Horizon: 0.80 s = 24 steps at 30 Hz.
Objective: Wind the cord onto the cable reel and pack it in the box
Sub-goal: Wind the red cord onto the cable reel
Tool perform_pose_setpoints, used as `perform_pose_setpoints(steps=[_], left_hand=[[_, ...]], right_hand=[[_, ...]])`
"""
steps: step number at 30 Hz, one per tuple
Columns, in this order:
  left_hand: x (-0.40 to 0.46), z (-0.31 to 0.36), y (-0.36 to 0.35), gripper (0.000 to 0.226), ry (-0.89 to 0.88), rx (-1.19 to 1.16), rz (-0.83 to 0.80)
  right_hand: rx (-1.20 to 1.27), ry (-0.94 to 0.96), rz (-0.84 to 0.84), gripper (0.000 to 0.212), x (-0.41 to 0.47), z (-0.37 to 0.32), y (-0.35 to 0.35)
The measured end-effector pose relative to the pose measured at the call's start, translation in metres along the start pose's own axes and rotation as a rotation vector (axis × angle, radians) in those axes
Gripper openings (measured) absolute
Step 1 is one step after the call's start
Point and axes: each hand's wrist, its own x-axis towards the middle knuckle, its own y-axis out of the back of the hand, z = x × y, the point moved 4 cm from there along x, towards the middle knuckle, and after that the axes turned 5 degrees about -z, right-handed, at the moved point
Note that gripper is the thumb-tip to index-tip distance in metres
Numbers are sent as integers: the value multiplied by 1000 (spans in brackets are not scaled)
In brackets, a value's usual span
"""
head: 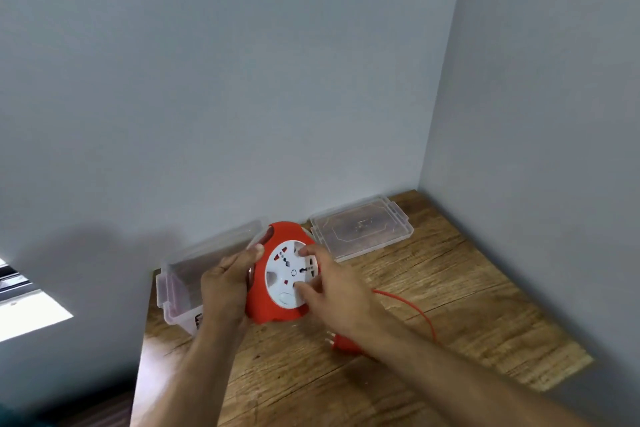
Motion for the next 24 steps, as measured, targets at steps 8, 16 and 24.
perform_pose_setpoints(steps=[8, 16, 24], left_hand=[[9, 22, -8, 25, 176, 137, -280], [19, 26, -13, 27, 322, 378, -416], [25, 33, -9, 28, 379, 470, -362]], right_hand=[[-946, 899, -305, 51, 4, 1, 26], [-1058, 1333, -411, 45, 8, -15, 13], [-1119, 1315, -450, 54, 19, -17, 14]])
